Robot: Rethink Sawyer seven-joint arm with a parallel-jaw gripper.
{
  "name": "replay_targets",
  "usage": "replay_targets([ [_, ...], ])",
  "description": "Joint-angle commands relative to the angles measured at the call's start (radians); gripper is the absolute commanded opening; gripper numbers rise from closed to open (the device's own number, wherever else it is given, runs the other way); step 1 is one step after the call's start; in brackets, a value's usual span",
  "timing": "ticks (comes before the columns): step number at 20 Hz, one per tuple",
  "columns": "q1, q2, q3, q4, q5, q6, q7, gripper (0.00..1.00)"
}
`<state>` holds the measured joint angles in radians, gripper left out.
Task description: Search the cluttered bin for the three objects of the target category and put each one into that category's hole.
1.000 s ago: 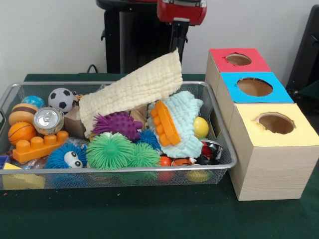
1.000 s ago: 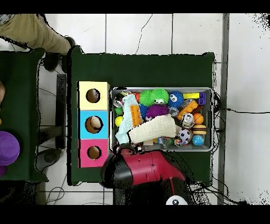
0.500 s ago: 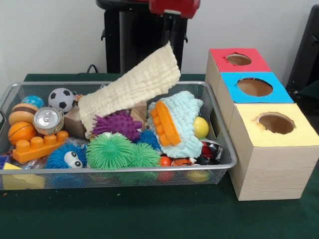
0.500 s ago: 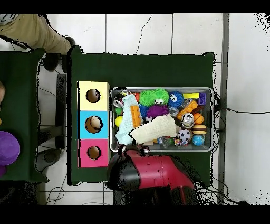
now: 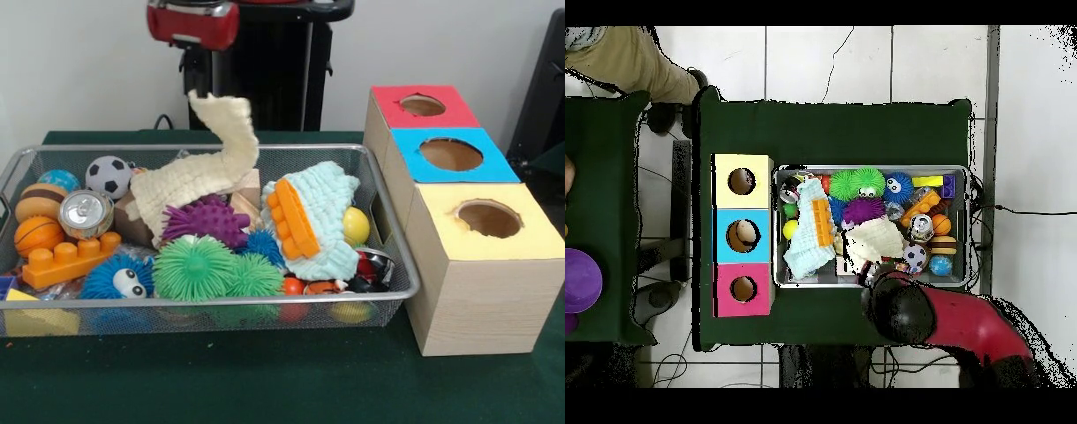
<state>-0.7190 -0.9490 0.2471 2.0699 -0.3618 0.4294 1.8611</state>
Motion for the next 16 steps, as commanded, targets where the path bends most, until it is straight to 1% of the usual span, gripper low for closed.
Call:
replay_targets([
  [1, -0.129, 0.105, 0.211, -0.077, -0.064, 0.175, -0.344, 0.0],
  [4, -0.135, 0.124, 0.229, -0.071, -0.105, 0.148, -0.308, 0.0],
  [7, -0.124, 0.12, 0.239, -0.057, -0.13, 0.124, -0.251, 0.0],
  [13, -0.098, 0.08, 0.242, -0.038, -0.149, 0.128, -0.173, 0.0],
  [16, -0.082, 0.071, 0.245, -0.043, -0.146, 0.151, -0.159, 0.0],
])
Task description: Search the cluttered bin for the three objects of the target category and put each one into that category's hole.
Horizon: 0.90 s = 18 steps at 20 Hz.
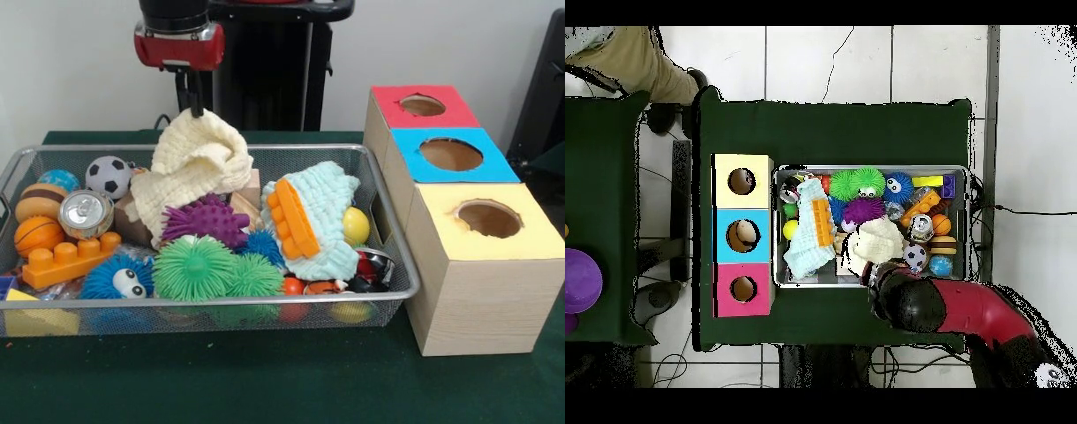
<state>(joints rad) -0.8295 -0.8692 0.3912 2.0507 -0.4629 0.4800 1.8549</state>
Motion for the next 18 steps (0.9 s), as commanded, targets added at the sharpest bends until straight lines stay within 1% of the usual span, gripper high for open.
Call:
replay_targets([
  [1, 0.03, -0.009, 0.103, -0.026, -0.044, 0.105, -0.152, 0.0],
  [5, 0.043, -0.002, 0.102, -0.029, -0.041, 0.113, -0.134, 0.0],
  [9, 0.049, 0.019, 0.089, -0.018, -0.065, 0.056, -0.106, 0.0],
  [11, 0.049, 0.011, 0.089, -0.012, -0.064, 0.052, -0.105, 0.0],
  [13, 0.02, -0.014, 0.124, -0.006, -0.027, 0.098, -0.149, 0.0],
  [14, -0.01, -0.042, 0.151, 0.005, 0.008, 0.141, -0.183, 0.0],
  [16, -0.053, -0.082, 0.202, -0.01, 0.069, 0.254, -0.259, 0.0],
  [17, -0.069, -0.093, 0.23, -0.03, 0.076, 0.292, -0.299, 0.0],
  [18, -0.093, -0.097, 0.268, -0.044, 0.07, 0.291, -0.346, 0.0],
])
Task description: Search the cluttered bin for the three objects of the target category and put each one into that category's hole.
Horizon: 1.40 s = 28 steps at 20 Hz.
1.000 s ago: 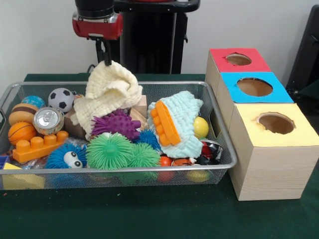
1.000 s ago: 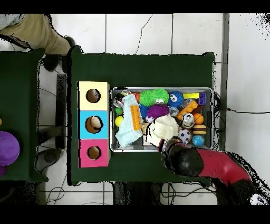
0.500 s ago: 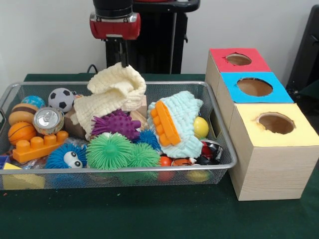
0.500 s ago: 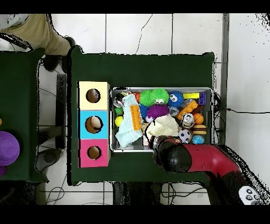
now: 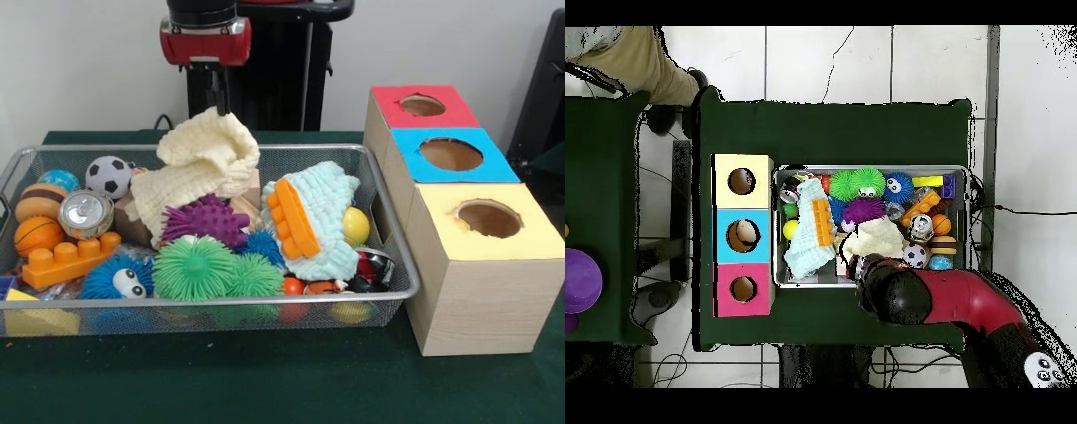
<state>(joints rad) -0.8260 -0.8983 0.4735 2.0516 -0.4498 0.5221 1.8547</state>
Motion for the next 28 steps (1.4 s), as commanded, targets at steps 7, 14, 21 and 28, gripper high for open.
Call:
replay_targets([
  [7, -0.189, 0.069, 0.289, -0.312, 0.002, 0.515, -0.537, 0.0],
  [14, -0.181, 0.195, 0.294, -0.496, -0.045, 0.616, -0.577, 0.0],
  [21, -0.128, 0.184, 0.27, -0.427, -0.027, 0.522, -0.437, 0.0],
  [28, -0.077, 0.166, 0.248, -0.402, -0.011, 0.478, -0.347, 0.0],
])
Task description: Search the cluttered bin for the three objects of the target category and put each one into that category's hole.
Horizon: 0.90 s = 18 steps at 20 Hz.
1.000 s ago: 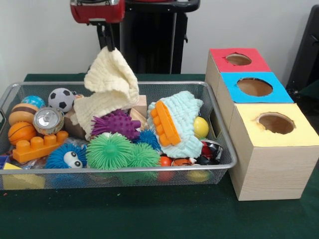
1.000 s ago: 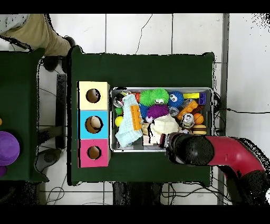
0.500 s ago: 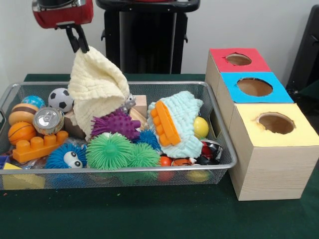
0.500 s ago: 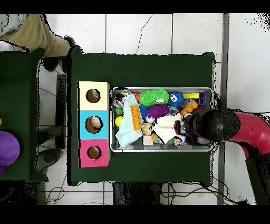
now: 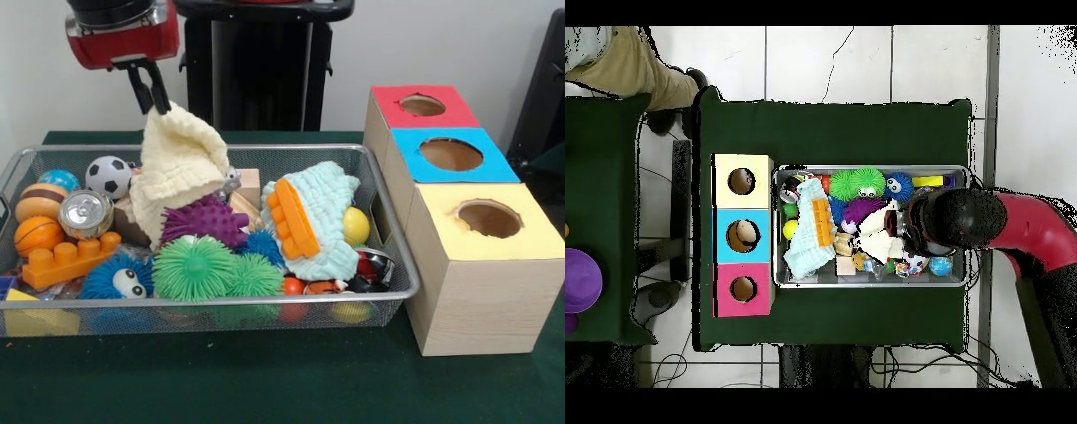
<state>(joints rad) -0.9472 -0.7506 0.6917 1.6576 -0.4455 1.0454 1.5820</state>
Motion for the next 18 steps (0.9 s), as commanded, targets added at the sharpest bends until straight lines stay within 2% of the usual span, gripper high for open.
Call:
replay_targets([
  [1, 0.048, 0.02, 0.028, -0.008, -0.009, -0.047, -0.07, 0.0],
  [11, 0.062, 0.093, 0.013, -0.118, -0.003, 0.025, -0.133, 0.0],
  [18, 0.064, 0.069, -0.004, -0.083, 0.002, -0.024, -0.065, 0.0],
])
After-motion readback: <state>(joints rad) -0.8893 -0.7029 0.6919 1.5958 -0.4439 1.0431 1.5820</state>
